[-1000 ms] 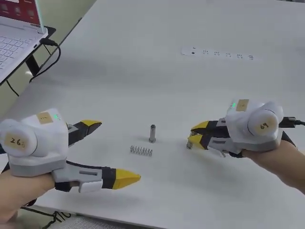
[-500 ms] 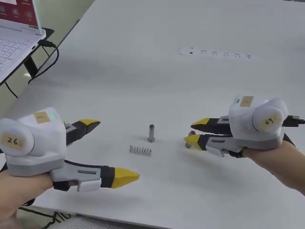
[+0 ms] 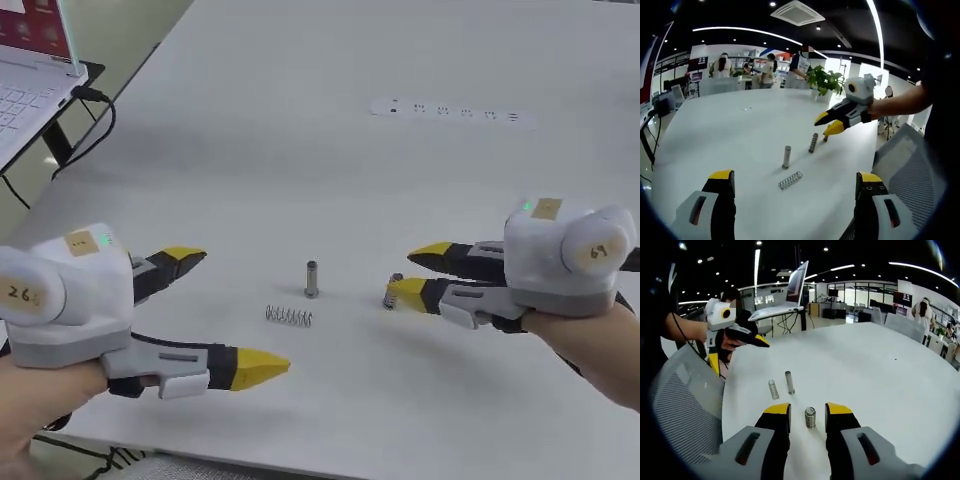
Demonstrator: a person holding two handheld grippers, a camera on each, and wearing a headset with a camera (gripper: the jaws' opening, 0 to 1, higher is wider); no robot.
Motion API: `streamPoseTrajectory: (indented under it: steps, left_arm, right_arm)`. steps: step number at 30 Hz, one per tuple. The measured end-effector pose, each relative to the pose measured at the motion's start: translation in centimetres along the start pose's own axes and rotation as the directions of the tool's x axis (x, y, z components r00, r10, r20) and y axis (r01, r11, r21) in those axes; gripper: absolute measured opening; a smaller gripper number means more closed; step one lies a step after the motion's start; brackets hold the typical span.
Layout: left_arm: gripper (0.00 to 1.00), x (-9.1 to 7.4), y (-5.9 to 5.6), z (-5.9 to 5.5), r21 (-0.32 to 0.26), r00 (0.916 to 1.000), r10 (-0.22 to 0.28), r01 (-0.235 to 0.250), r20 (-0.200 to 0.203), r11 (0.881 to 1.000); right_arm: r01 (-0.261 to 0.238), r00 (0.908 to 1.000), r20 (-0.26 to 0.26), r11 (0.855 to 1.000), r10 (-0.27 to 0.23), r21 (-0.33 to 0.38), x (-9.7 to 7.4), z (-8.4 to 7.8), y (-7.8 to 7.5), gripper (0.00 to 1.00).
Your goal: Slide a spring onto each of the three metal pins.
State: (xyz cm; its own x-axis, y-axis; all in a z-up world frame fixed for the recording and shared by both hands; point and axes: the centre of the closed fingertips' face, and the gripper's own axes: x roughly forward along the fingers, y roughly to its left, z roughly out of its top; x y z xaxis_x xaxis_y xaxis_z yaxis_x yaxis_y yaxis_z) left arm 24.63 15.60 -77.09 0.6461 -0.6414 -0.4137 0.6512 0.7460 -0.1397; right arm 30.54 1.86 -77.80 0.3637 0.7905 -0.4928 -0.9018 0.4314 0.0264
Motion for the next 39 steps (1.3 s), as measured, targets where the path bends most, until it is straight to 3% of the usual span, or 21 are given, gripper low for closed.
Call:
streamPoseTrajectory:
  steps: [9, 15, 28, 39]
  left_arm:
    - [0.98, 0.0, -0.2, 0.2, 0.003, 1.0, -0.003, 0.003, 0.0, 1.0]
    - [0.98, -0.2, -0.1, 0.5, 0.006, 1.0, -0.004, 0.004, 0.005, 1.0]
    - [0.98, -0.3, 0.0, 0.4, 0.003, 1.0, -0.009, 0.009, -0.003, 1.0]
    - [0.98, -0.1, -0.3, 0.7, 0.006, 0.9999, -0.014, 0.014, 0.002, 1.0]
  right_arm:
    - [-0.001, 0.9987, 0.051, 0.999, -0.002, 0.047, -1.6, 0.6, 0.6, 0.27]
    - [-0.002, 0.9989, 0.048, 0.998, -0.001, 0.061, -2.5, 0.2, 1.2, 0.26]
    - [0.021, 0.9997, 0.009, 0.993, -0.022, 0.117, -4.5, -2.5, 1.1, 0.24]
    - [0.008, 1.0, 0.004, 0.991, -0.009, 0.132, -4.8, -3.4, 1.6, 0.24]
